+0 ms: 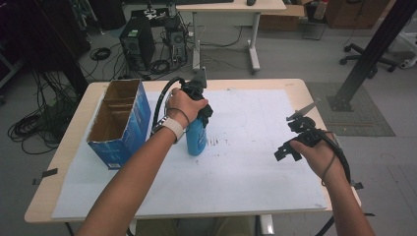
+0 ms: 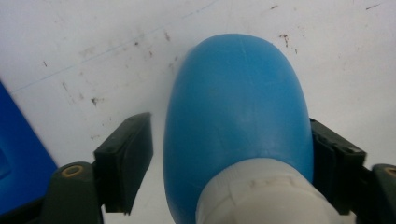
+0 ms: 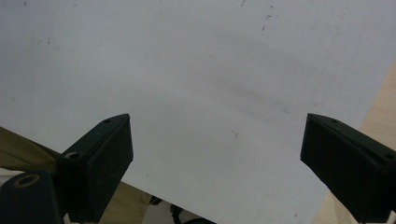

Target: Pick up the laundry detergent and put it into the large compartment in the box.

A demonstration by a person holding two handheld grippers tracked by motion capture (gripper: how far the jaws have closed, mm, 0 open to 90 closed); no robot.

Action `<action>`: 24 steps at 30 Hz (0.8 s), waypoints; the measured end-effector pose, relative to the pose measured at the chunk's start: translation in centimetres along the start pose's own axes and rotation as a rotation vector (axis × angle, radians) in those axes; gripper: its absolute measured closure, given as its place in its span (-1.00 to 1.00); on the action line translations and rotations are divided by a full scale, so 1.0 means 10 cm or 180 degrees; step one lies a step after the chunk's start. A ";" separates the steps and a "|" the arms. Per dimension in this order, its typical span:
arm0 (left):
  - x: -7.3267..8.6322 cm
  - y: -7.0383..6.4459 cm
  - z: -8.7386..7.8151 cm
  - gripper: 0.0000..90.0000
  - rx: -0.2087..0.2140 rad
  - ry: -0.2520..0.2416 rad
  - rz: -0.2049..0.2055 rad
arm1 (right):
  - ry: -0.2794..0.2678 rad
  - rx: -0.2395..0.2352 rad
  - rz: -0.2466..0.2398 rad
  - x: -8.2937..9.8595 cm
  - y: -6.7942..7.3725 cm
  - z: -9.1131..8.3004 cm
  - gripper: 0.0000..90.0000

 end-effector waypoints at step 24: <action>-0.02 -0.02 -0.03 -0.17 -0.0062 -0.0110 -0.0006 | -0.0008 -0.0014 0.0018 0.03 -0.01 -0.01 -0.79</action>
Point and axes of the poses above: each handheld gripper's, and its own axes: z roughly forward along the jaws, x roughly out of its underside, y roughly to its left, the point moved 8 cm from there along z, roughly forward along the jaws, and after that the axes turned 5 degrees about z, right-handed, at the moved point
